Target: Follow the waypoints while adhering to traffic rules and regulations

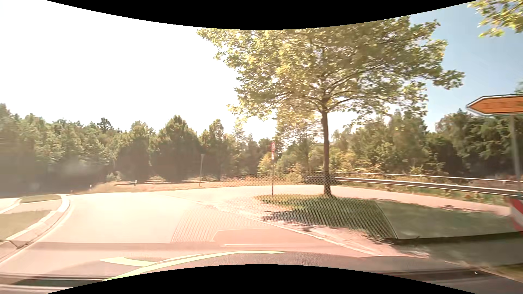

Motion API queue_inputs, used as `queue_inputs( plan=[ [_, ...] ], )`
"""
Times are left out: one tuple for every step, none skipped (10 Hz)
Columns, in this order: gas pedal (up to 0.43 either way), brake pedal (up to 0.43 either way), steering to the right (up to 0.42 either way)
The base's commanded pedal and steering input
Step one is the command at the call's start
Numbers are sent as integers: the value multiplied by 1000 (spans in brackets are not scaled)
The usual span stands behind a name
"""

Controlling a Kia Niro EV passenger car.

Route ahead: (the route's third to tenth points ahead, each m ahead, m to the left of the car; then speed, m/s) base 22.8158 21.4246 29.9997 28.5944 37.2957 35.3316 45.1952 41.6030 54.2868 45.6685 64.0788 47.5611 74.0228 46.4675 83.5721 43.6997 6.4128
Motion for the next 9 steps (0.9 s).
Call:
queue_inputs(
  plan=[
    [177,0,-318],
    [189,0,-300],
    [197,0,-278],
    [209,0,-262],
    [209,0,-245],
    [220,0,-239],
    [220,0,-237],
    [228,0,-235],
    [240,0,-226]
  ],
)
